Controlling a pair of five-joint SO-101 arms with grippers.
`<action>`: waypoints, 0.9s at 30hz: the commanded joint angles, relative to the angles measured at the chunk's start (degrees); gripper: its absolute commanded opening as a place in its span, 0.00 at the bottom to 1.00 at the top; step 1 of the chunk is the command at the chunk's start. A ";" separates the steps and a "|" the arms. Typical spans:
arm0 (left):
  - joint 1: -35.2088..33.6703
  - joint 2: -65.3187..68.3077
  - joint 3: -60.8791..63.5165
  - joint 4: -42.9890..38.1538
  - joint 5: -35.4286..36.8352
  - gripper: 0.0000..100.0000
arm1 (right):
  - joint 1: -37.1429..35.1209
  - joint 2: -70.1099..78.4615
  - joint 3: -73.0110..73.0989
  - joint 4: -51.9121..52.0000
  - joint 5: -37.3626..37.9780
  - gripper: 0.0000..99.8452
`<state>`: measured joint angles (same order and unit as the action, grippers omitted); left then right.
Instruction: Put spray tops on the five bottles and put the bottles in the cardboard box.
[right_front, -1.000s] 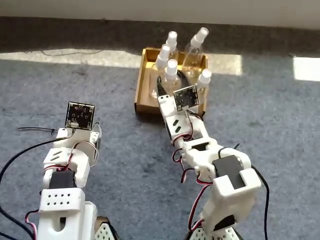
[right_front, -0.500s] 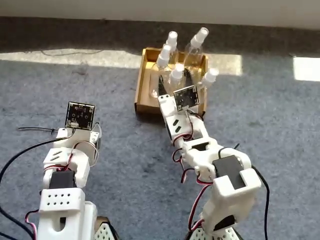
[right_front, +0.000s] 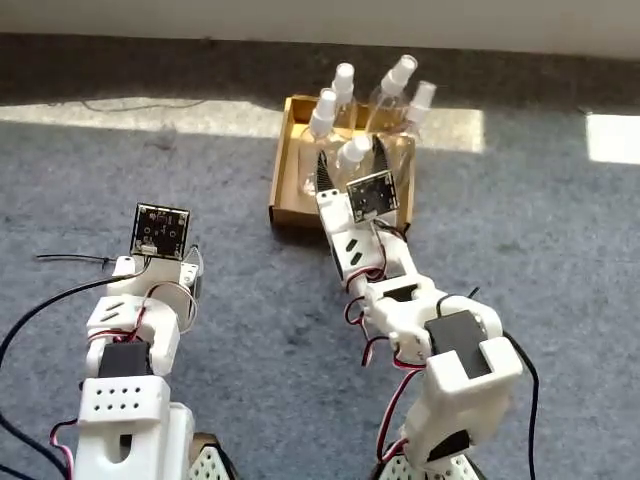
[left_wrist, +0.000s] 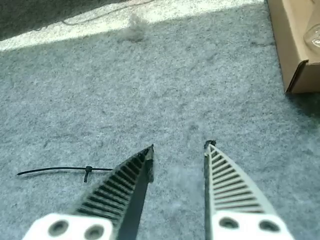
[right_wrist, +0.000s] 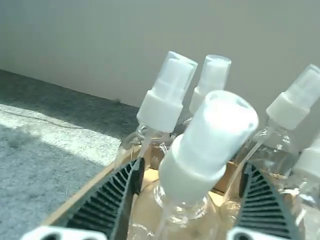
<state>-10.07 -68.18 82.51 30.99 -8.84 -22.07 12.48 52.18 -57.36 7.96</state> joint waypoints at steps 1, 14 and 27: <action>-0.57 -0.48 -0.13 -0.88 -0.09 0.16 | 0.92 -1.01 -2.95 -0.13 0.79 0.25; -0.57 -0.57 -0.13 -0.88 -0.09 0.16 | 0.66 -13.67 -2.51 13.05 0.53 0.25; -0.57 -0.57 -0.13 -0.88 -0.09 0.16 | 0.66 -23.43 -3.03 26.24 0.53 0.25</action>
<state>-10.07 -68.18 82.51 30.99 -8.84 -22.07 -4.13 52.18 -34.68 7.96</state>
